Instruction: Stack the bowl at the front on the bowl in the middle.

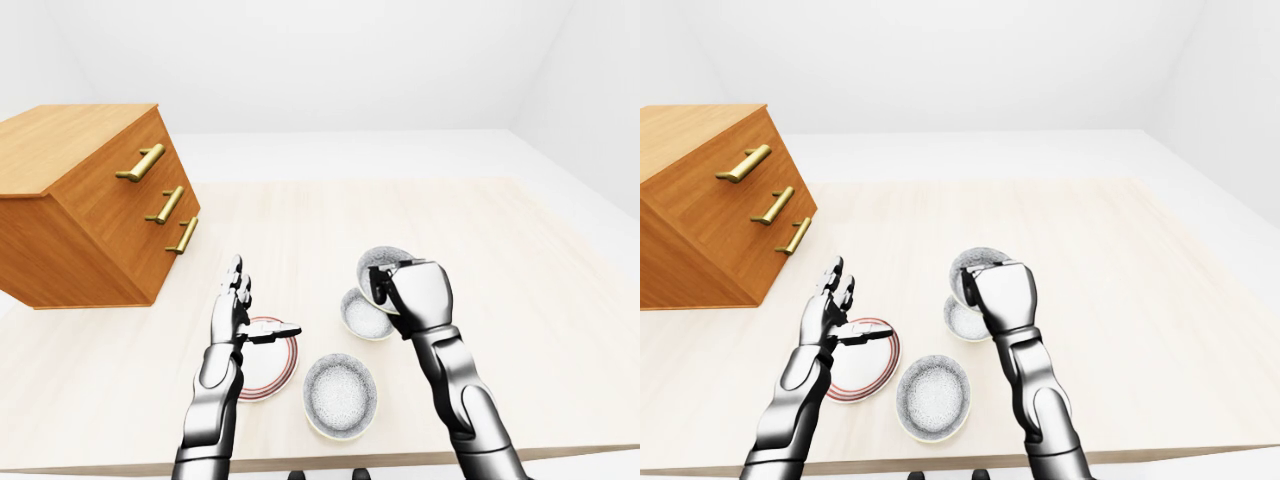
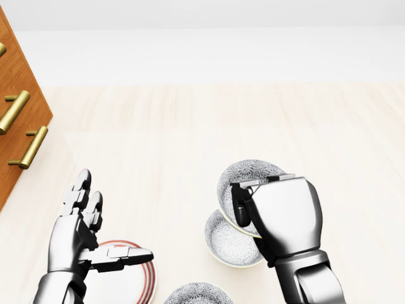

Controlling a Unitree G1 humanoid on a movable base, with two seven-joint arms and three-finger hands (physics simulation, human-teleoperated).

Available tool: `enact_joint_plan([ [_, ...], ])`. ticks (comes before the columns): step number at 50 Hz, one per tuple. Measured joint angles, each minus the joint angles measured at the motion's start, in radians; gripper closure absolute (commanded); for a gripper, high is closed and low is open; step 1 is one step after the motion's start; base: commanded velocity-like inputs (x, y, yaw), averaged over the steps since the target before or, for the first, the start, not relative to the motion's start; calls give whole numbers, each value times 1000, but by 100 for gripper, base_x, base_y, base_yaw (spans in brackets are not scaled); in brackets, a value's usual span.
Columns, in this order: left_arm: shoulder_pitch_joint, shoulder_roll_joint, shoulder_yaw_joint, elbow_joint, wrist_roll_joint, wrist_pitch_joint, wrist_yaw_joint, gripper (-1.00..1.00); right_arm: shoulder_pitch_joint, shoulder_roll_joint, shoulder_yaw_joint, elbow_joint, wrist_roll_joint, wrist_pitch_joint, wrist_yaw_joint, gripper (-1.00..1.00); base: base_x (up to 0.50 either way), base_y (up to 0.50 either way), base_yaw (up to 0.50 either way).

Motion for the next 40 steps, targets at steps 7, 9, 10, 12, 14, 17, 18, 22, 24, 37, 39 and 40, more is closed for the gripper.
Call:
enact_joint_plan([
  [7,0,0,-1,5,2,0,-1,-100,12,6,17,29,2,0,-21,100,0,0,0],
  [9,0,-1,-1,8,2,0,-1,-100,15,7,21,37,3,0,-26,100,0,0,0],
  [10,0,-1,-1,8,3,0,-1,-100,15,7,22,41,4,0,-29,100,0,0,0],
  [12,0,-1,-1,9,3,0,-1,-100,17,8,25,47,6,0,-33,100,0,0,0],
  [14,0,-1,-2,9,3,0,-1,-100,18,8,27,51,7,0,-37,100,0,0,0],
  [17,0,-1,-2,8,4,0,-1,-100,21,9,31,57,9,0,-41,100,0,0,0],
  [18,1,-1,-2,8,4,0,-1,-100,22,10,32,58,10,0,-42,100,0,0,0],
  [22,1,-1,-3,9,4,0,-1,-100,27,13,38,65,12,0,-49,100,0,0,0],
  [24,1,-1,-3,9,4,0,-1,-100,29,13,41,68,13,0,-52,100,0,0,0],
  [37,1,-2,-4,10,6,0,-1,-100,37,15,54,91,5,0,-73,100,0,0,0],
  [39,1,-2,-4,10,6,0,-1,-100,38,15,56,95,3,0,-76,100,0,0,0],
  [40,1,-2,-4,10,6,0,-1,-100,38,15,56,98,3,0,-78,100,0,0,0],
])
